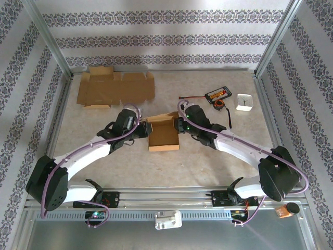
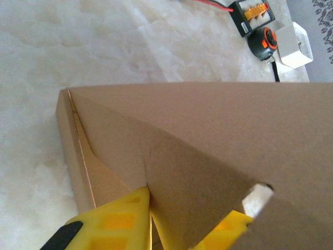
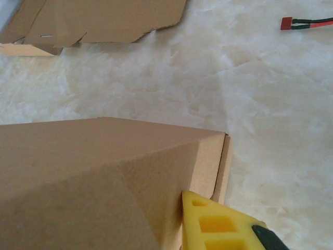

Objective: Fold the paper box

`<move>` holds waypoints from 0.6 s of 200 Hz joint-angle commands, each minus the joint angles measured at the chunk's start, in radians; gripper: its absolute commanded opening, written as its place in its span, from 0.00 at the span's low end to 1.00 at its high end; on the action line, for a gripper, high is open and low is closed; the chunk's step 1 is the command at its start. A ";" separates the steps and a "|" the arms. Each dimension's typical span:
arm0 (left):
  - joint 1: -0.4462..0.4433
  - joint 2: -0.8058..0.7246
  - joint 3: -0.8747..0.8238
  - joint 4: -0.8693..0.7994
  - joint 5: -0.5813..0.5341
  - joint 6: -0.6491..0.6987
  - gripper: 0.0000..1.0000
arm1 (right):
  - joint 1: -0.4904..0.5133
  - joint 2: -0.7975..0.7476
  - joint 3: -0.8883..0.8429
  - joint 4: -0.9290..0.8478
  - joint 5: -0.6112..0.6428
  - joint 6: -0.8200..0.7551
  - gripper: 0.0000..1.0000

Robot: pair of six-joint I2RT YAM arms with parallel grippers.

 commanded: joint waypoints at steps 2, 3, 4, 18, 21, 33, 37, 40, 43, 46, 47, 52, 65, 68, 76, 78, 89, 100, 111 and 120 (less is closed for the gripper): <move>-0.035 -0.024 -0.049 -0.047 0.037 -0.048 0.16 | 0.044 0.010 -0.061 -0.068 -0.016 0.052 0.16; -0.035 -0.025 -0.051 -0.047 0.037 -0.048 0.16 | 0.044 0.009 -0.062 -0.067 -0.014 0.052 0.16; -0.035 -0.027 -0.053 -0.047 0.037 -0.047 0.16 | 0.046 0.008 -0.064 -0.067 -0.013 0.052 0.16; -0.038 -0.049 -0.074 -0.047 0.031 -0.050 0.16 | 0.061 -0.001 -0.084 -0.060 0.011 0.051 0.16; -0.039 -0.054 -0.079 -0.047 0.030 -0.049 0.16 | 0.065 -0.002 -0.086 -0.060 0.017 0.049 0.16; -0.044 -0.072 -0.095 -0.046 0.026 -0.051 0.16 | 0.082 -0.010 -0.104 -0.059 0.043 0.043 0.17; -0.046 -0.077 -0.101 -0.045 0.025 -0.051 0.16 | 0.087 -0.012 -0.109 -0.058 0.051 0.040 0.17; -0.049 -0.081 -0.107 -0.043 0.025 -0.052 0.16 | 0.091 -0.015 -0.113 -0.056 0.056 0.040 0.17; -0.049 -0.085 -0.112 -0.041 0.025 -0.052 0.16 | 0.096 -0.017 -0.117 -0.055 0.061 0.040 0.18; -0.053 -0.088 -0.116 -0.038 0.026 -0.054 0.16 | 0.100 -0.020 -0.122 -0.053 0.067 0.040 0.18; -0.052 -0.088 -0.118 -0.038 0.026 -0.054 0.16 | 0.101 -0.021 -0.123 -0.052 0.068 0.041 0.18; -0.054 -0.093 -0.128 -0.031 0.028 -0.058 0.16 | 0.106 -0.024 -0.131 -0.048 0.074 0.042 0.19; -0.062 -0.105 -0.153 -0.013 0.029 -0.066 0.17 | 0.115 -0.036 -0.150 -0.042 0.086 0.045 0.23; -0.064 -0.108 -0.157 -0.010 0.028 -0.068 0.17 | 0.117 -0.038 -0.153 -0.042 0.088 0.047 0.23; -0.070 -0.117 -0.168 -0.009 0.022 -0.071 0.20 | 0.121 -0.046 -0.164 -0.041 0.091 0.054 0.26; -0.072 -0.119 -0.171 -0.009 0.022 -0.071 0.21 | 0.122 -0.049 -0.167 -0.041 0.092 0.055 0.26; -0.081 -0.136 -0.187 -0.010 0.011 -0.076 0.27 | 0.127 -0.065 -0.182 -0.040 0.095 0.063 0.30; -0.090 -0.155 -0.201 -0.012 0.000 -0.077 0.30 | 0.135 -0.085 -0.195 -0.037 0.101 0.065 0.33; -0.098 -0.178 -0.213 -0.014 -0.012 -0.078 0.34 | 0.145 -0.110 -0.206 -0.039 0.107 0.066 0.39; -0.103 -0.197 -0.220 -0.017 -0.022 -0.077 0.38 | 0.152 -0.134 -0.215 -0.039 0.112 0.065 0.44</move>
